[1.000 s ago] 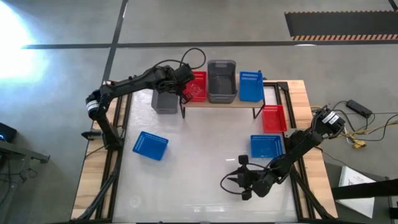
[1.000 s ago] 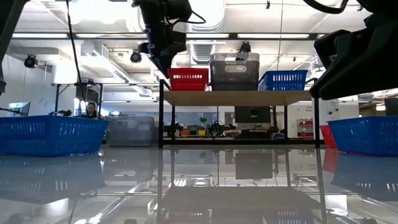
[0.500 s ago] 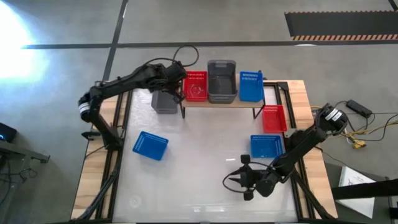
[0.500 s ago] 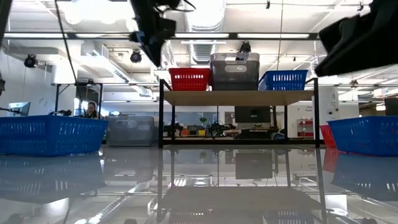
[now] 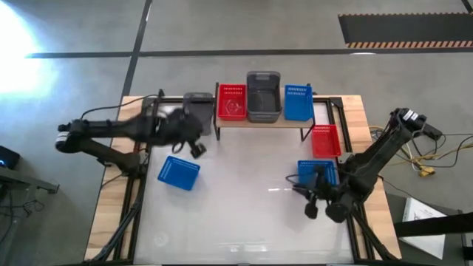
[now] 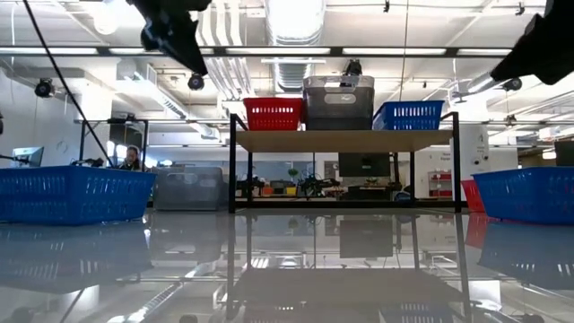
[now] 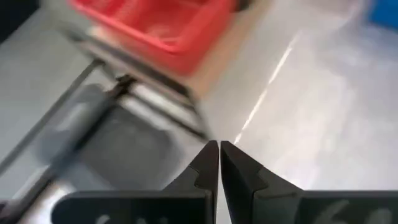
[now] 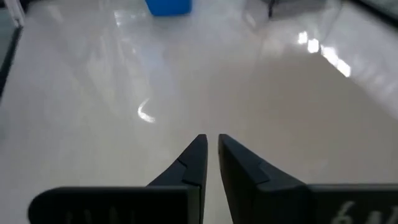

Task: Stack baskets on shelf by color
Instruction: Stack the right blue bin into the blue bin on the shelf

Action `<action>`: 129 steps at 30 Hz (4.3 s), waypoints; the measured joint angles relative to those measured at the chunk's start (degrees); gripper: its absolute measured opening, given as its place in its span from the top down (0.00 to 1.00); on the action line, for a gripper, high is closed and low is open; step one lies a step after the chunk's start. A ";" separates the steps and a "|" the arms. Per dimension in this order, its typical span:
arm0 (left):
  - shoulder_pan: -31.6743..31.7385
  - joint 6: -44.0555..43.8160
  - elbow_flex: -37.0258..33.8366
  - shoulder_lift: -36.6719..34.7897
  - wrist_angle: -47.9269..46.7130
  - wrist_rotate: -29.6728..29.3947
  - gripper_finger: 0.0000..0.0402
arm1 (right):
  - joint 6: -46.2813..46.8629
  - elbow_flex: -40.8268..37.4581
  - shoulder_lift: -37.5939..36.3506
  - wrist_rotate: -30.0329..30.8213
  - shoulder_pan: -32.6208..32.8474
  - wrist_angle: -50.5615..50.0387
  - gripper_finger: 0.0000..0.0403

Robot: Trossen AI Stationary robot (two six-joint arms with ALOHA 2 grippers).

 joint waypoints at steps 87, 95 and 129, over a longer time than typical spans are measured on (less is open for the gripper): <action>-22.36 -0.05 -27.42 22.32 72.37 -0.78 1.00 | -76.27 48.38 12.76 -29.40 -68.93 -43.51 0.98; -22.36 -0.06 -27.41 22.32 72.36 -0.76 1.00 | -77.22 47.58 14.98 -29.48 -68.91 -44.25 0.98; -22.38 -0.25 -27.39 22.32 72.38 -0.43 1.00 | -73.66 42.64 14.39 -33.40 -68.91 -45.27 0.72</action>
